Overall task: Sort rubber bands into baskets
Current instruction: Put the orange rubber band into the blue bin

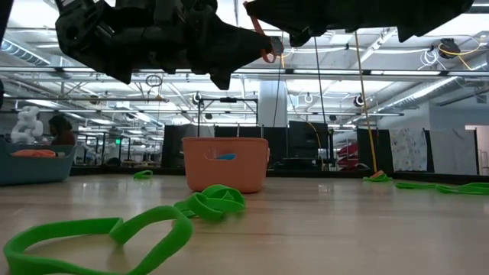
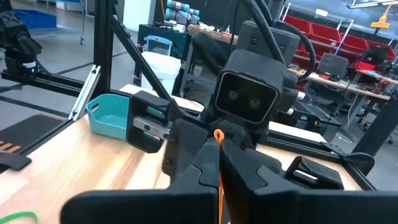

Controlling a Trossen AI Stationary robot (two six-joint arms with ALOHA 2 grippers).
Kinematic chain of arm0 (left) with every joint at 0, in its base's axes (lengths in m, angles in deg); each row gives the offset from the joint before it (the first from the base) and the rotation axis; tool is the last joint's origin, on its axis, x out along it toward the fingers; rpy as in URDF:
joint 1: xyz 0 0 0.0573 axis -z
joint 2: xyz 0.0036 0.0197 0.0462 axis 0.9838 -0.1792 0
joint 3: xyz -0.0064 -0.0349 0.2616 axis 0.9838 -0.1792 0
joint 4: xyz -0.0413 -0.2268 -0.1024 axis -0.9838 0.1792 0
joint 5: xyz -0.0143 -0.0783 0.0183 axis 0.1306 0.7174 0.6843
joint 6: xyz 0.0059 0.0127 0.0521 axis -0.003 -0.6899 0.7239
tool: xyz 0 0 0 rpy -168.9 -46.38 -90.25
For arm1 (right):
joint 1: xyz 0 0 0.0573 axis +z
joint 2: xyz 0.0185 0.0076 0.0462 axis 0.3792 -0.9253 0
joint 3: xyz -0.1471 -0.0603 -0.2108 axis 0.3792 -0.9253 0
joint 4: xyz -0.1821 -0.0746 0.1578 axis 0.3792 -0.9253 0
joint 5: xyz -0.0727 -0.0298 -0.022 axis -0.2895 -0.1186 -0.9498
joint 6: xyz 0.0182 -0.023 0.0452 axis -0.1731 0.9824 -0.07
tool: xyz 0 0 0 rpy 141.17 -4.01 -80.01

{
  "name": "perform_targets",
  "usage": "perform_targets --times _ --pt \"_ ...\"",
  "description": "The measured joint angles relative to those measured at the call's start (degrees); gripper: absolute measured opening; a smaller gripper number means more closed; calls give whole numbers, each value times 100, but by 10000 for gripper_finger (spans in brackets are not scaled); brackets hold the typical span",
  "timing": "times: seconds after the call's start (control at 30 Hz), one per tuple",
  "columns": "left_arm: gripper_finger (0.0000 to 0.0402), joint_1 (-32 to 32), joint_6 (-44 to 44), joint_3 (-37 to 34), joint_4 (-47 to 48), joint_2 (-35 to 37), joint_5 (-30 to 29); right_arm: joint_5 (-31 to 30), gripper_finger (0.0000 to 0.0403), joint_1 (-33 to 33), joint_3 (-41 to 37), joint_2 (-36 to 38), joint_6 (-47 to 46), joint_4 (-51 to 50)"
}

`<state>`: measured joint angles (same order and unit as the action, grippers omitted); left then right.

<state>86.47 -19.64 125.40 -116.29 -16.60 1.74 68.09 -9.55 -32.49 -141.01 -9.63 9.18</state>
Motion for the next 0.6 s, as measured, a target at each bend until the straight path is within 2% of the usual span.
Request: perform_targets --times 0.1,0.13,0.33,0.6 --pt "23 0 0 0 -4 0 -9 0 0 0 0 0 -22 -27" --pt "13 0 0 0 5 0 -11 0 0 0 0 2 -22 -61" --pt "6 0 0 0 33 0 -11 2 16 0 0 2 -225 -429" --pt "5 0 -2 0 176 36 -14 2 92 2 0 123 -400 -627"
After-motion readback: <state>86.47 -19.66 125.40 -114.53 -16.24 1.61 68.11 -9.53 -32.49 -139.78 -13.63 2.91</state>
